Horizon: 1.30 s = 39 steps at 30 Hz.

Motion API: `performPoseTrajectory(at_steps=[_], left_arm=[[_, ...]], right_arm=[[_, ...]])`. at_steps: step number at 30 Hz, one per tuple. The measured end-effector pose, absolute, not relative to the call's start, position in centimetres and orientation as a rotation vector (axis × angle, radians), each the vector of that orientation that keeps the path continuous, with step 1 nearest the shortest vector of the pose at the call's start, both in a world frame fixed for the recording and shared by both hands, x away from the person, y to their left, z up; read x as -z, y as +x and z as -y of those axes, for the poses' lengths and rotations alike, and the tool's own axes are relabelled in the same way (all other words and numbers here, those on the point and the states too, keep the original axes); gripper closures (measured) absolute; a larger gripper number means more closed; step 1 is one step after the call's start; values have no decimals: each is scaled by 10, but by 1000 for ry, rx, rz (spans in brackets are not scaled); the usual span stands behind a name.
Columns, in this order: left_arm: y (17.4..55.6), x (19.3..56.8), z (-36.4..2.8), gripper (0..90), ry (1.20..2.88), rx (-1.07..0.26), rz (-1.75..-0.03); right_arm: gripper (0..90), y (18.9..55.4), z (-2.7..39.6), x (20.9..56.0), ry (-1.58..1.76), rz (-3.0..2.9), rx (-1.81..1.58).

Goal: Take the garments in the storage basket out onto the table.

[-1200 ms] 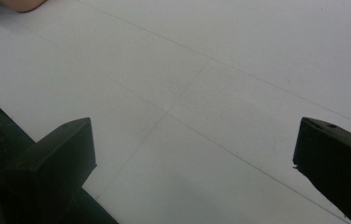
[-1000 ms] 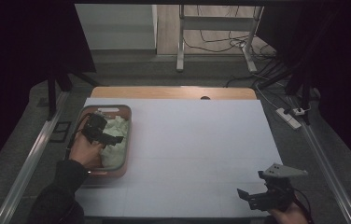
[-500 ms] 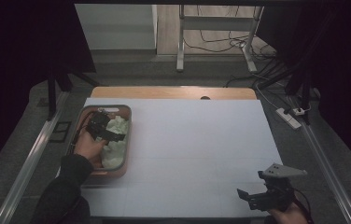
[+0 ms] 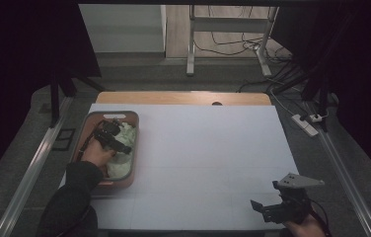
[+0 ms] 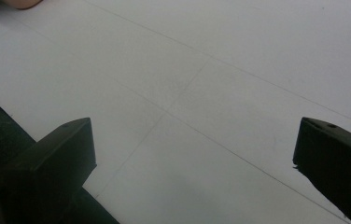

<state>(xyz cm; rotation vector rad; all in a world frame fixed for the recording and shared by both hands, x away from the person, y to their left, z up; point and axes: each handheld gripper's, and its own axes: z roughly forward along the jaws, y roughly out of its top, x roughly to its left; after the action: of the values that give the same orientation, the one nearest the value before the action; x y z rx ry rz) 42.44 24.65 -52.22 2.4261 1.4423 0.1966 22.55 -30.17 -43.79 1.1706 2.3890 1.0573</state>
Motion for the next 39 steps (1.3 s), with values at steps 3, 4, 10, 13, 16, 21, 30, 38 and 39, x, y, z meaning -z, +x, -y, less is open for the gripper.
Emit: performPoseTrajectory(at_steps=[3,4,10,13,16,21,30,38,39], left_arm=[[424,522,-245,0,2416,-202,-1461],[424,522,-245,0,2416,-201,-1466],[419,518,-242,99,2415,-202,-1457],[415,513,-239,277,2430,-201,-1409],[412,510,-238,550,2424,-201,-1408],[412,508,-241,757,2390,-158,-1457],[412,507,-246,788,2342,-96,-1490],[411,495,-250,788,2307,-93,-1494],[411,495,-250,788,2307,-93,-1494]], right_arm=[[0,226,302,438,1169,-2390,-1056],[0,226,302,438,1169,-2390,-1056],[0,226,301,438,1166,-2389,-1056],[0,225,301,438,1164,-2389,-1052],[0,225,301,438,1159,-2392,-1049],[0,225,301,438,1159,-2391,-1051],[0,225,301,438,1154,-2391,-1054],[0,225,301,438,1148,-2391,-1057],[0,225,301,438,1148,-2391,-1057]])
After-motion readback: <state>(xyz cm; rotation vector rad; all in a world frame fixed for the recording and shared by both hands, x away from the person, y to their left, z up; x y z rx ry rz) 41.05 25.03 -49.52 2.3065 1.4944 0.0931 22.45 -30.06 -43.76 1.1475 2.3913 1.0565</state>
